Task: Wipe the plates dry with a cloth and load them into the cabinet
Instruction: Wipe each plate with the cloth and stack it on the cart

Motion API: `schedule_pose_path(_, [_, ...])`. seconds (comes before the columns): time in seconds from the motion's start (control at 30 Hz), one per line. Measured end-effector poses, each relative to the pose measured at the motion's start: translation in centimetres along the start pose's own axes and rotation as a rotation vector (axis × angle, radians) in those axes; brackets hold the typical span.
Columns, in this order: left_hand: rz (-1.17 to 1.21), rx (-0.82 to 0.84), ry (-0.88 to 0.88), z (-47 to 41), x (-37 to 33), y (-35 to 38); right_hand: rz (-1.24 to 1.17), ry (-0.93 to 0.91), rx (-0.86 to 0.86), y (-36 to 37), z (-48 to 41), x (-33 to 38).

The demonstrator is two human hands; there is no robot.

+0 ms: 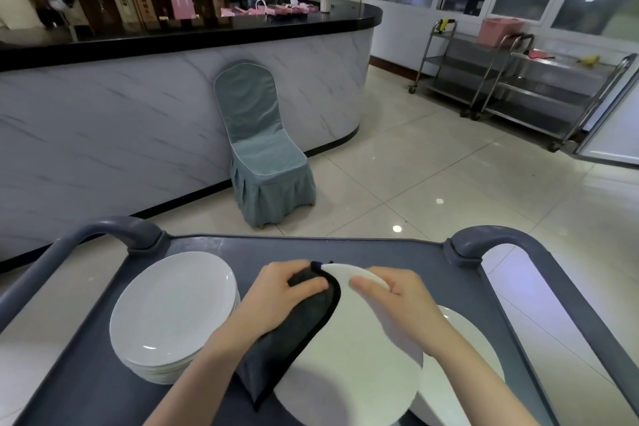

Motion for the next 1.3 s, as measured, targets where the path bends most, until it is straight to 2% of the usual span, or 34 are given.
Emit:
schedule_pose_path(0.1, [0.189,-0.294,-0.173,0.5,2.5,-1.9,-0.276,0.079,-0.246,-2.3,-0.2,-0.4])
schedule_pose_path(0.2, [0.58,-0.601,-0.547,3.2,6.0,-0.1,-0.571,0.28,-0.641,-1.9,1.5,-3.4])
schedule_pose_path(0.27, [0.692,-0.702,-0.685,4.4,7.3,1.4,-0.652,0.365,-0.774,-0.2,3.1,-5.2])
schedule_pose_path(0.37, [0.595,-0.684,-0.666,4.1,8.2,0.7,-0.559,0.368,-0.664,0.6,3.2,-5.7])
schedule_pose_path(0.5, [0.407,-0.606,-0.46,2.4,7.3,-2.0,-0.39,0.213,-0.413,-2.2,0.1,-3.8])
schedule_pose_path(0.63, [0.131,-0.331,-0.175,0.2,3.7,-2.0,0.092,-0.018,0.001,-2.4,-2.2,-0.6])
schedule_pose_path(0.7, [0.077,-0.179,-0.057,-0.6,1.6,-1.0,0.129,-0.064,0.176,-0.7,-1.7,-0.1])
schedule_pose_path(0.73, [0.057,-0.11,-0.02,-0.7,0.9,-0.4,0.123,-0.076,0.211,0.0,-1.4,0.0])
schedule_pose_path(0.83, [0.07,-0.061,-0.027,-0.4,0.8,0.6,0.107,-0.107,0.103,-0.3,-1.2,-0.1])
schedule_pose_path(0.9, [0.175,-0.191,-0.139,0.4,2.7,0.3,-0.018,-0.049,-0.037,-1.6,-1.2,-0.5])
schedule_pose_path(1.0, [0.369,-0.4,-0.401,2.5,6.2,0.0,-0.415,0.162,-0.308,-3.0,-0.3,-2.3])
schedule_pose_path(1.07, [0.357,-0.434,-0.437,2.4,6.8,-0.5,-0.413,0.176,-0.375,-2.9,0.3,-2.8])
schedule_pose_path(1.17, [0.221,-0.348,-0.286,0.7,5.3,-2.0,-0.246,0.055,-0.242,-1.6,0.4,-1.8])
schedule_pose_path(1.3, [-0.037,0.013,-0.022,-0.8,1.4,0.1,-0.062,-0.061,0.002,0.9,0.2,-0.5])
Point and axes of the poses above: each hand's wrist, its own z-axis away from the middle knuckle, its own y-axis out of the palm, x = y × z, the point moved 9 cm from there along -z, towards the middle knuckle, and after that the axes turned 11 degrees about -x, right-handed, at the moved point
